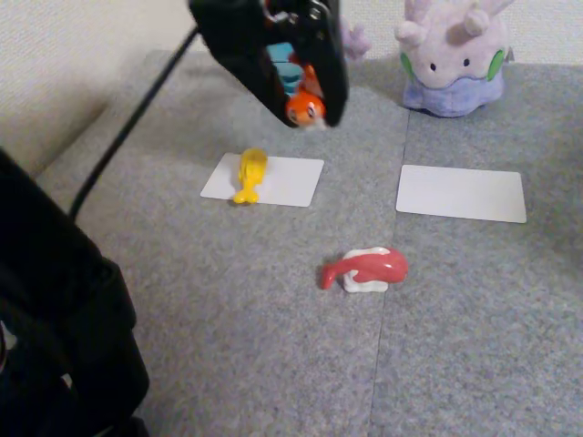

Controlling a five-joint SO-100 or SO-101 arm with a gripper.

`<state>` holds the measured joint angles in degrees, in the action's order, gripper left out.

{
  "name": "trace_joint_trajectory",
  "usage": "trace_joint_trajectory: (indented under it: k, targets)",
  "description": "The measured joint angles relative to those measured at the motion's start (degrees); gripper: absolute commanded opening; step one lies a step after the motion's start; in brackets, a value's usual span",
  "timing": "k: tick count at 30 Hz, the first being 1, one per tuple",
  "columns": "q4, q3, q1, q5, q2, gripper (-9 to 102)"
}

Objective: Wooper wants to eat egg sudhi, and Goomy wants to eat shrimp sushi

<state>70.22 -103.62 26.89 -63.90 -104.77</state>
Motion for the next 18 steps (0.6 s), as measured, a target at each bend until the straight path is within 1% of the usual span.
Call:
trace_joint_trajectory:
  k: [7,18]
  targets:
    - [0.0,11.2,4.2,-0.9,14.9,8]
    - [-0.7,28.6,8.8,-2.5,32.9,8]
